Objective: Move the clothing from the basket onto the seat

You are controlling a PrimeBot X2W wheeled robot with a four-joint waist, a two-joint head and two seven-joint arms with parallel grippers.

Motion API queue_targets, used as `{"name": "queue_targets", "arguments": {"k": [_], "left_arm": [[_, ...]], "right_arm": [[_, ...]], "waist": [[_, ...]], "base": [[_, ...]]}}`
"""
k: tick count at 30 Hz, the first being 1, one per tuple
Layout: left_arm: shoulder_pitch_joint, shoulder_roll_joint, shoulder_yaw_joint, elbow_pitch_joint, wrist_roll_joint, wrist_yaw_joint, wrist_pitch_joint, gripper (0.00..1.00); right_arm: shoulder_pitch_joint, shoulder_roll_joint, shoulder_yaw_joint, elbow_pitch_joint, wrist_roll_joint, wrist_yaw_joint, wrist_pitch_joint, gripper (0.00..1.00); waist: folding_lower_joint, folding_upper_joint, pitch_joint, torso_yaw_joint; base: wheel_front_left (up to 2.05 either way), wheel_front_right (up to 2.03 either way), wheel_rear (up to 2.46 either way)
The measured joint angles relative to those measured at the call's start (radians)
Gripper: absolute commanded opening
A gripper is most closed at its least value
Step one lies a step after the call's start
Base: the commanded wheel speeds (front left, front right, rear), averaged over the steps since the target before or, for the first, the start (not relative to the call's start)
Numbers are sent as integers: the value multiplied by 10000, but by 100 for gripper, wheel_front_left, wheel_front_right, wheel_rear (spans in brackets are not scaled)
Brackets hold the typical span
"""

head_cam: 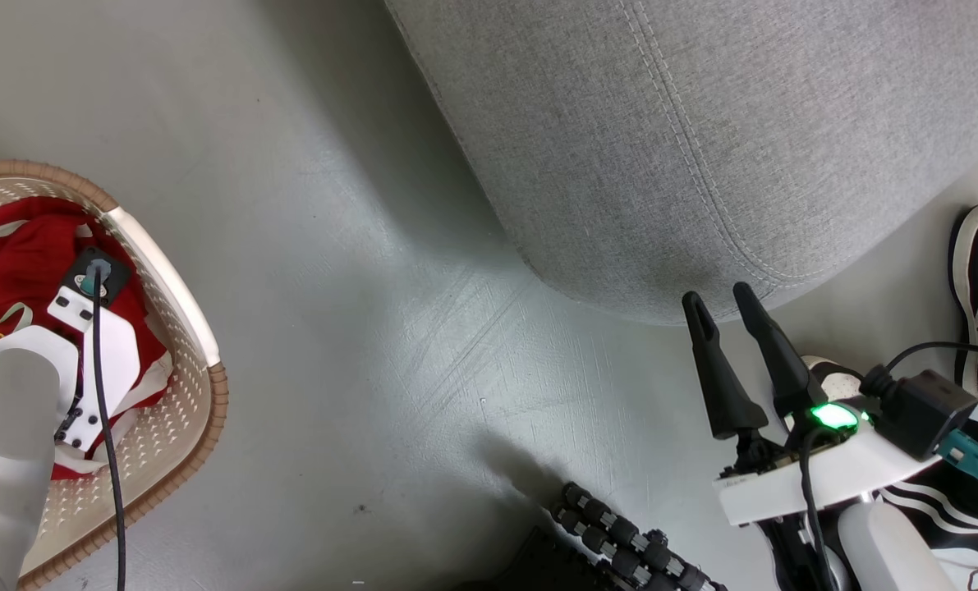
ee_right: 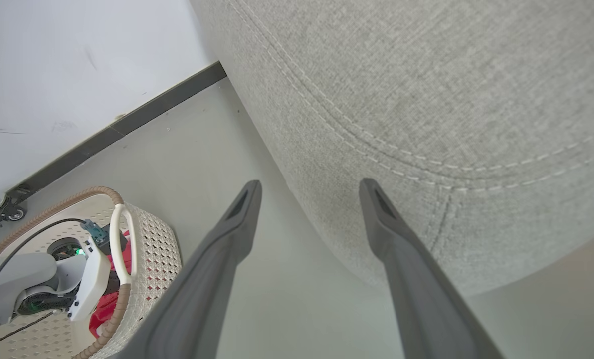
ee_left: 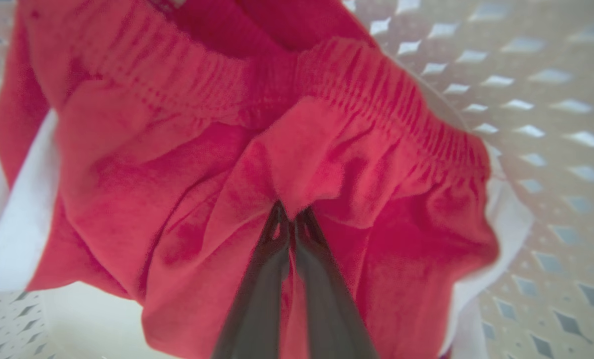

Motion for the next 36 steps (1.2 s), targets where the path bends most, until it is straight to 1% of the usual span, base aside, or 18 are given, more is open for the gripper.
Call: {"name": "queue_targets", "arguments": {"k": [8,12,27,32,36], "left_arm": [[-17,-100,165,29,-90,90,-182,0],[-19,-217,253,46,-163,180,-345,0],[-17,-228,759,109,-709,543,-1154,0],[-10,-382,1011,128,-1035,669,-1496,0],[86,-662,1158,134,-1210,704,-1730,0]], "right_arm": [[-143,-2,38,35,-109,0,0,100],[-516,-4,23,54,-176,0,0,100],[-1613,-17,-82,228,-537,0,0,100],[-1949,-19,-234,357,-777,0,0,100],[-2135,-31,-328,566,-903,0,0,100]], "waist": [[0,0,-91,-25],[0,0,-146,-31],[0,0,-563,73],[0,0,-801,230],[-1,0,-1023,397]], "base": [[0,0,0],[0,0,0],[0,0,0],[0,0,0],[0,0,0]]}}
